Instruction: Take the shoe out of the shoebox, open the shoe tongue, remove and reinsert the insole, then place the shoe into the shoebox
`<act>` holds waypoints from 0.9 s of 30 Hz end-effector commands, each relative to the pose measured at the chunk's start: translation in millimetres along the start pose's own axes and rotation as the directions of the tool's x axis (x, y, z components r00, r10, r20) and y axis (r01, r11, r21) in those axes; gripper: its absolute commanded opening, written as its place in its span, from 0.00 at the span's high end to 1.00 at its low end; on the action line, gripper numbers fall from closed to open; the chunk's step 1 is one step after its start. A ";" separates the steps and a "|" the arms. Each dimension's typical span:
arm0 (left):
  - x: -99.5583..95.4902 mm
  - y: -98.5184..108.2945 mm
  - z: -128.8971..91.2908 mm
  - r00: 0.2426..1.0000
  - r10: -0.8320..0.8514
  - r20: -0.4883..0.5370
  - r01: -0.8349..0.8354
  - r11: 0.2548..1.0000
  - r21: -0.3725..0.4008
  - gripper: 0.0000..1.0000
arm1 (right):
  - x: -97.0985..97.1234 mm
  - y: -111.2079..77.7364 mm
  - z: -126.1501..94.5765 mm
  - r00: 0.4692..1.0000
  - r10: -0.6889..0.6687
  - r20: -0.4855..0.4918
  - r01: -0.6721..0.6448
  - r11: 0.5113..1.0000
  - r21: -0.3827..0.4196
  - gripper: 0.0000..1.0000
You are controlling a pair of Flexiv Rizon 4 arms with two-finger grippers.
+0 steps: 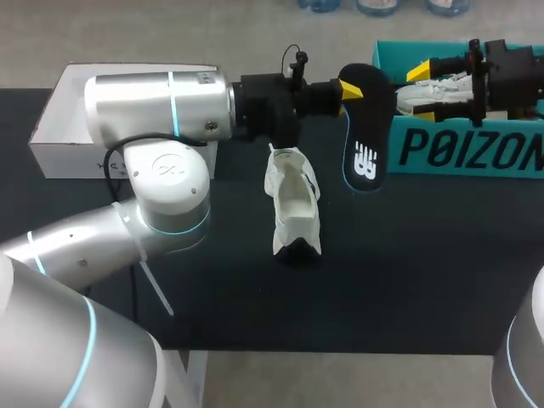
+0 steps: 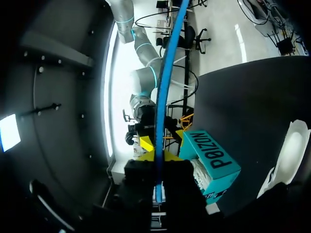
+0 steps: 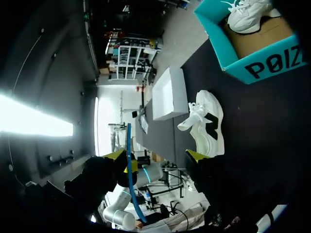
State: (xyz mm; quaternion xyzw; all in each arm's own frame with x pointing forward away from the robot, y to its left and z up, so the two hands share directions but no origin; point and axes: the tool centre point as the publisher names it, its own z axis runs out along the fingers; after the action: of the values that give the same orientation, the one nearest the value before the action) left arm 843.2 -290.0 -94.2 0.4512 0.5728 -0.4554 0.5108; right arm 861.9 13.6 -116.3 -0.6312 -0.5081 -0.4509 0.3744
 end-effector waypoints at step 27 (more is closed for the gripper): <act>14.3 -12.3 -28.9 0.995 -0.080 -0.057 0.077 0.996 -0.044 1.00 | -36.2 21.8 -108.1 0.850 -0.349 0.396 0.297 0.936 0.187 0.00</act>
State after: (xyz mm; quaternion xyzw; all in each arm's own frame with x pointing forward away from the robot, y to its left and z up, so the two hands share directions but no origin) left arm 827.2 -266.8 -108.0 0.4297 0.6126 -0.4512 0.4864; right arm 857.7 -95.4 -142.5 -0.5845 -0.6864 -0.3707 0.2231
